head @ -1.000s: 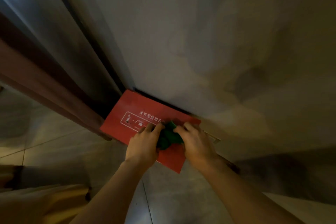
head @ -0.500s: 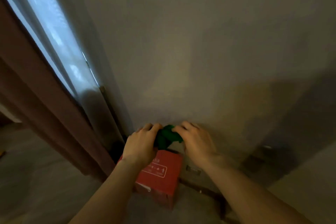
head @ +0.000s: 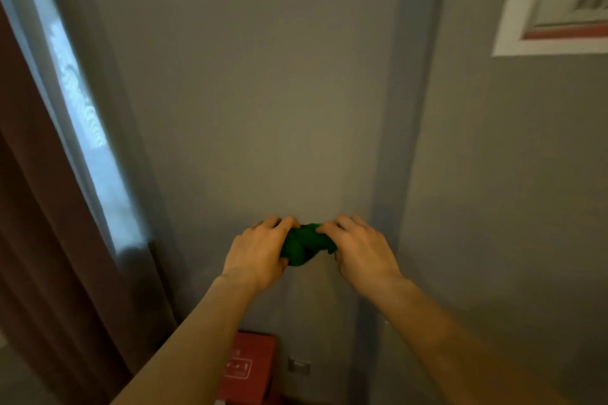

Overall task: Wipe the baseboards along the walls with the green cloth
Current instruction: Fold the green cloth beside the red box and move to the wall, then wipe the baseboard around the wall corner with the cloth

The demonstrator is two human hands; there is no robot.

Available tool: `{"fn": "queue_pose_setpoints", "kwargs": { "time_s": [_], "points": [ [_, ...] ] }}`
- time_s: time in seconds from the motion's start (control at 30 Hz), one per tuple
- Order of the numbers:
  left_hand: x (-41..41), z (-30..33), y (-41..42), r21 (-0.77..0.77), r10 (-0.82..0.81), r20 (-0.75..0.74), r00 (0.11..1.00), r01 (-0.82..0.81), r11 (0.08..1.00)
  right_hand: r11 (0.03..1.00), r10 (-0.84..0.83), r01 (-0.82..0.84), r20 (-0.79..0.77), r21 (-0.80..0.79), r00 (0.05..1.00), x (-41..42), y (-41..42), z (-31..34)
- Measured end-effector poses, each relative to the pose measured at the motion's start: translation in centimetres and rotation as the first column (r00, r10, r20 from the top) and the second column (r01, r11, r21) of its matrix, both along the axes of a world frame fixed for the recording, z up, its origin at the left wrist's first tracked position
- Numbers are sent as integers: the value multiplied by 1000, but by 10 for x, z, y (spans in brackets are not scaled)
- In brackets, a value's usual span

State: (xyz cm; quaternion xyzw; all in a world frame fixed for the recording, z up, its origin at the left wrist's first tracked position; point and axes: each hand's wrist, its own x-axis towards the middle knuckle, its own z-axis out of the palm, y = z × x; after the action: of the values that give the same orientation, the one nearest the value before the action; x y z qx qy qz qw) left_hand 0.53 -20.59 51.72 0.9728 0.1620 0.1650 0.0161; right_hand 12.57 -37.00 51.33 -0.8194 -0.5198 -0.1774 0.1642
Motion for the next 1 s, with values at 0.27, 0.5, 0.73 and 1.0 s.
{"fn": "queue_pose_setpoints", "kwargs": {
  "time_s": [0.27, 0.5, 0.73, 1.0],
  "points": [
    [23, 43, -152, 21, -104, 28, 994, 104, 994, 994, -105, 104, 35, 45, 994, 3, -165, 42],
    [59, 61, -272, 30, -218, 48, 975, 216, 976, 974, -219, 216, 30, 75, 975, 21, -296, 64],
    [103, 66, -320, 48, -300, 52, 953, 297, 954, 953, -295, 291, 35, 90, 955, 49, -350, 66],
    [143, 43, -315, 20, -327, 22, 945, 327, 945, 943, -331, 328, 40, 63, 943, 81, -349, 44]
  ]
}}
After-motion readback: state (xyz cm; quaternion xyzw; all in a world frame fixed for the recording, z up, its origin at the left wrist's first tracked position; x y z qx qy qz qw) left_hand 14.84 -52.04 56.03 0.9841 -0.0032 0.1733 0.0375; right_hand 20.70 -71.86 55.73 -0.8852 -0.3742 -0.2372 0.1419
